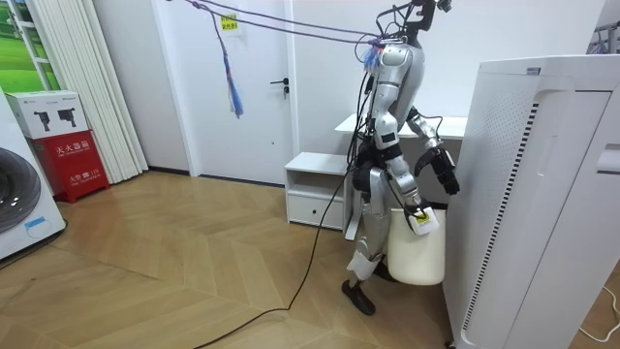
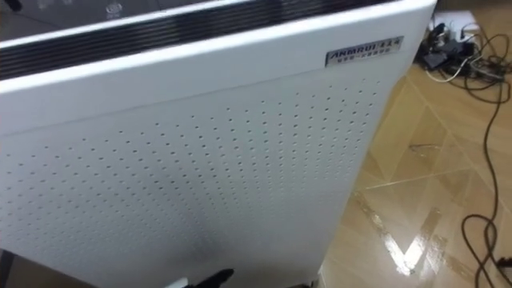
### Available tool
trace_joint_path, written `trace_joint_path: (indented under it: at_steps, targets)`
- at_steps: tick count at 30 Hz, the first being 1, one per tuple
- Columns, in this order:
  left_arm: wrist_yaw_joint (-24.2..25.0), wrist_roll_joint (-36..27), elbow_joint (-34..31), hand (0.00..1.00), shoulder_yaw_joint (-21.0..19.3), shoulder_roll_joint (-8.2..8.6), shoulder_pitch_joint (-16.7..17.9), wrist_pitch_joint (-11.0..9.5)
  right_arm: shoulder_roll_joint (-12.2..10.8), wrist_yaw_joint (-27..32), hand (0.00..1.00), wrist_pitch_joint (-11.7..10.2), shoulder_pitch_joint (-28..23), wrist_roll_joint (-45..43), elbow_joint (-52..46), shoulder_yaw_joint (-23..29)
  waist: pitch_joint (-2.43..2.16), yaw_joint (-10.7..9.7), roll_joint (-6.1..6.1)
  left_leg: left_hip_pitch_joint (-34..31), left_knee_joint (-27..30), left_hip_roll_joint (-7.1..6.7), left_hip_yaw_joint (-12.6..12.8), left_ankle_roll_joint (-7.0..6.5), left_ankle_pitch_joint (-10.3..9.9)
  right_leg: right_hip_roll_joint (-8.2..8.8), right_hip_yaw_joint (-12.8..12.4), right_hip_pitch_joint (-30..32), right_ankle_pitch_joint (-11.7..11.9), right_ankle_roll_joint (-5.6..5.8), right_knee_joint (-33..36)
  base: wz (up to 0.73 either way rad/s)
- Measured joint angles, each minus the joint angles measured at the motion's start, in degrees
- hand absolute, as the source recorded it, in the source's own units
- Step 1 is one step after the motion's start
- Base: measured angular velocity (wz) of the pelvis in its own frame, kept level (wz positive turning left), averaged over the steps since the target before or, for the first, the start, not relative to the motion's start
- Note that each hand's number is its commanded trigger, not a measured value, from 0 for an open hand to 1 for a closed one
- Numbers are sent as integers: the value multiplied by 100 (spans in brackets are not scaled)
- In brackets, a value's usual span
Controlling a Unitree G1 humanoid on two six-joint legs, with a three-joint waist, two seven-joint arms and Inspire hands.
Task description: Pick garbage
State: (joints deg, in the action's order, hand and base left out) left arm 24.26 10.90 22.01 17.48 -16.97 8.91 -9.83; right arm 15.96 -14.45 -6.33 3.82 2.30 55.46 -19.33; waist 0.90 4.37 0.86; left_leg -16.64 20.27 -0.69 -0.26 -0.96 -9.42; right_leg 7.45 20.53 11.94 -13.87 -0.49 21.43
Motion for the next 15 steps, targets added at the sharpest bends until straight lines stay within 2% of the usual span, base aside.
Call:
trace_joint_path:
  at_steps: [5,6,7,11,13,15]
  targets:
    - [-9,-13,748,0,-193,12,362,6,-6,8,100,-39,-489,337,95,507,-12,-98,-29,423,-290,-6,44,0,0,-38,-13,-355,20,42,-218,-3]
    - [-19,-34,884,0,-311,37,461,21,-13,22,100,-37,-663,453,98,601,-16,-102,-82,560,-366,-3,85,1,0,-56,-46,-449,24,50,-287,-14]
    - [-36,-75,914,0,-387,68,521,21,-14,26,100,-37,-733,489,94,664,-44,-104,-85,607,-402,-3,113,1,0,-58,-67,-500,23,52,-299,-18]
    - [-176,-569,1288,0,-602,234,705,2,-31,63,100,-63,-1084,1035,185,1062,-79,-261,-132,1010,-578,-13,193,2,-1,-120,-147,-878,50,96,-567,-11]
    - [-250,-974,1633,0,-618,233,703,-3,-28,74,100,-67,-1181,1300,238,1162,-88,-266,-154,1211,-692,-3,310,3,-2,-152,-237,-1011,58,99,-645,-24]
    - [-332,-1395,2027,0,-801,275,769,-2,-45,168,100,-63,-1307,1440,259,1234,-96,-258,-193,1393,-775,11,424,4,-2,-160,-329,-1119,60,100,-690,-29]
